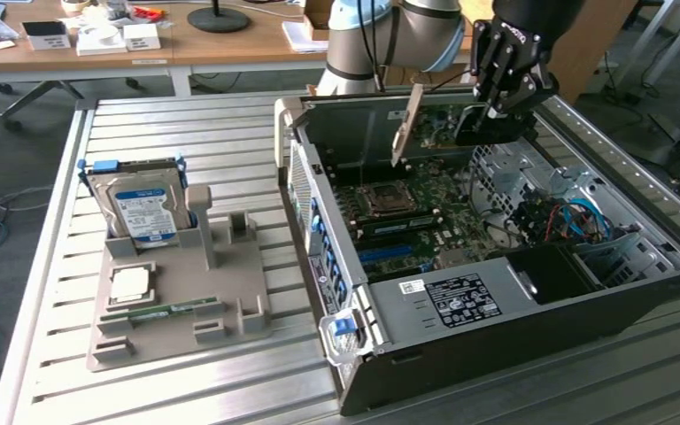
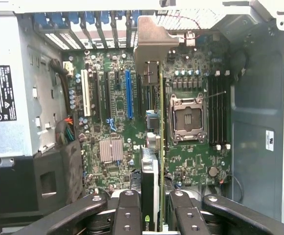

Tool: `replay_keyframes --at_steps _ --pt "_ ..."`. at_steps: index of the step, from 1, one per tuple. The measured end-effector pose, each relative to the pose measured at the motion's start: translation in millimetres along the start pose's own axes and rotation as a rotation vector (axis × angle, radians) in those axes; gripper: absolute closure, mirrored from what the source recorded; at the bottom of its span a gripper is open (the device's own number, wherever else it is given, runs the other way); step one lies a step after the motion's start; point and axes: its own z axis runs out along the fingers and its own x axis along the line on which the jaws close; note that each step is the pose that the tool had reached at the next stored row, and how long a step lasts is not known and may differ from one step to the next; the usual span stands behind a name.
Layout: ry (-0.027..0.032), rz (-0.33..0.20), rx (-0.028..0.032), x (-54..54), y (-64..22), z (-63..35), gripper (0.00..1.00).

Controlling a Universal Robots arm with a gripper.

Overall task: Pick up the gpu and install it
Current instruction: 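Insert the gpu into the slot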

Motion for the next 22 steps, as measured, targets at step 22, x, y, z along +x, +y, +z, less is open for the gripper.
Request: replay_keyframes --at_steps 22 --pt "-0.0001 0.0 0.0 2.7 27.1 5.1 0.73"
